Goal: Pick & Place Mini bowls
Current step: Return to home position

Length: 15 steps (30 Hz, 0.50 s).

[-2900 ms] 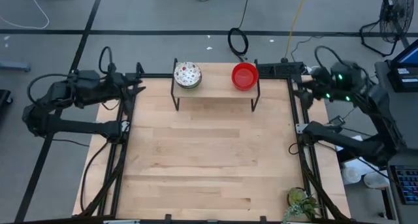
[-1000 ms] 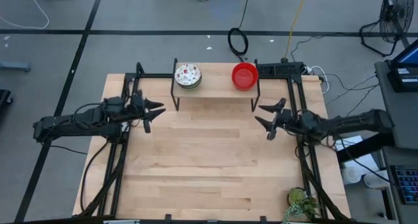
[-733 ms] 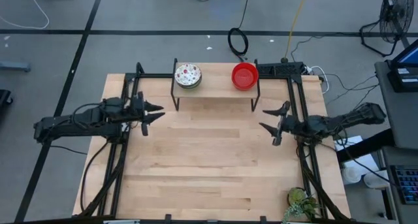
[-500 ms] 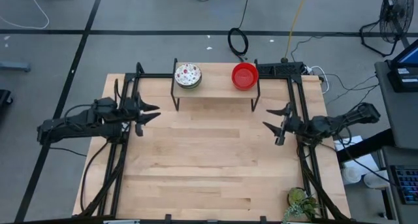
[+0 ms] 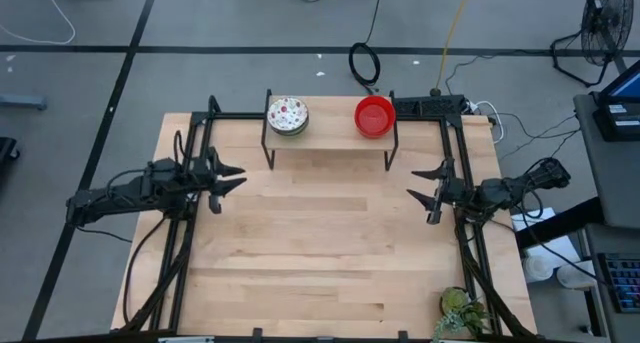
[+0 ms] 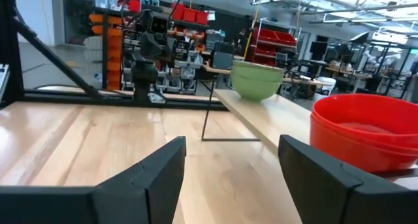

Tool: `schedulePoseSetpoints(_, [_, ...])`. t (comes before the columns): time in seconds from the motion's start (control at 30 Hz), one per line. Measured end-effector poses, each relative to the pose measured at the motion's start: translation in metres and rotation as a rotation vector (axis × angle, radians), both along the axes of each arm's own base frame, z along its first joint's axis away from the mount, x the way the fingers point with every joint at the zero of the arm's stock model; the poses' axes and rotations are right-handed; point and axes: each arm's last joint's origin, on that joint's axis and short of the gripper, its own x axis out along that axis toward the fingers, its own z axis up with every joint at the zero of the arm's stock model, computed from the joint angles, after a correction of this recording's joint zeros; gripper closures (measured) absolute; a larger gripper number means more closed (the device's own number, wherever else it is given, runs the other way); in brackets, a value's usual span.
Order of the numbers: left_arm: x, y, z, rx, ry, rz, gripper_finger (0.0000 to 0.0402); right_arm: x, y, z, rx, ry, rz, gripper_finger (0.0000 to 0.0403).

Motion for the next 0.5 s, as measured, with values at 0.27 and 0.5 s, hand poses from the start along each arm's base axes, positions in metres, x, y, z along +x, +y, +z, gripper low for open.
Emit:
schedulePoseSetpoints(0.27, [0.008,0.001,-0.029,0.012,-0.046,0.000,0.0282,0.001,0.001,-0.007,0.016,0.008,0.004,0.0172])
schedulePoseSetpoints(0.5, [0.010,0.002,-0.043,0.026,-0.016,0.000,0.0282,0.005,0.002,-0.022,0.043,-0.070,-0.003,0.0173])
